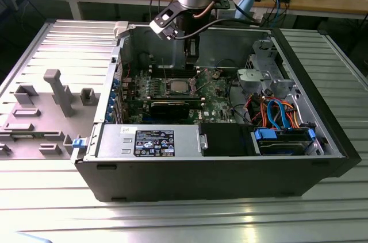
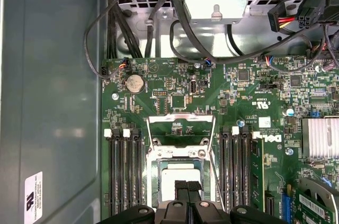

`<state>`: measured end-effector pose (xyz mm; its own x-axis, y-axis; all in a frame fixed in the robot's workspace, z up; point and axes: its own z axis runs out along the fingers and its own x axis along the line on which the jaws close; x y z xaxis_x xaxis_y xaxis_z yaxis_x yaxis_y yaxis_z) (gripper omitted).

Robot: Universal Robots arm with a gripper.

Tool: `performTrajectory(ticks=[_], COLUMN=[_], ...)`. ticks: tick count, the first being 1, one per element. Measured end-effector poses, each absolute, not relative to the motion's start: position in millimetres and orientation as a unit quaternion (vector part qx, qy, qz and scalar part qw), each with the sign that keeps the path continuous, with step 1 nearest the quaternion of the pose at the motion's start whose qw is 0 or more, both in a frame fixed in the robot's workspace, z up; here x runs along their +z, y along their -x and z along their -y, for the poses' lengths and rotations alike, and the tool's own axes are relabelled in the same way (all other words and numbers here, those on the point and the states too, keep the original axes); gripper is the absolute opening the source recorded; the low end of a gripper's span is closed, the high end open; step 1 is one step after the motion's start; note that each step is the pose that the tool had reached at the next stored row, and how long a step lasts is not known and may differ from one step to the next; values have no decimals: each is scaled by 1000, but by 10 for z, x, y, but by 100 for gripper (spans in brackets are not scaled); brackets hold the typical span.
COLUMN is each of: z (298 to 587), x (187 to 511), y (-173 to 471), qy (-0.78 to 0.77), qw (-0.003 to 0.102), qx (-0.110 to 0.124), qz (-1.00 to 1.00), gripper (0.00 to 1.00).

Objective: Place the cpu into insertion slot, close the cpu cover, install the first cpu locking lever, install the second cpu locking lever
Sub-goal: 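Close the cpu cover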

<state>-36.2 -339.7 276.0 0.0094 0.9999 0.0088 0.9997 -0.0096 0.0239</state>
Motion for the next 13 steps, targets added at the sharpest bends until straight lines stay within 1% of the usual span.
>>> performTrajectory(ticks=[13], z=[3395], x=[2757], y=[306], qy=[-710], qw=[5], qx=[11], qz=[-704], gripper=[11])
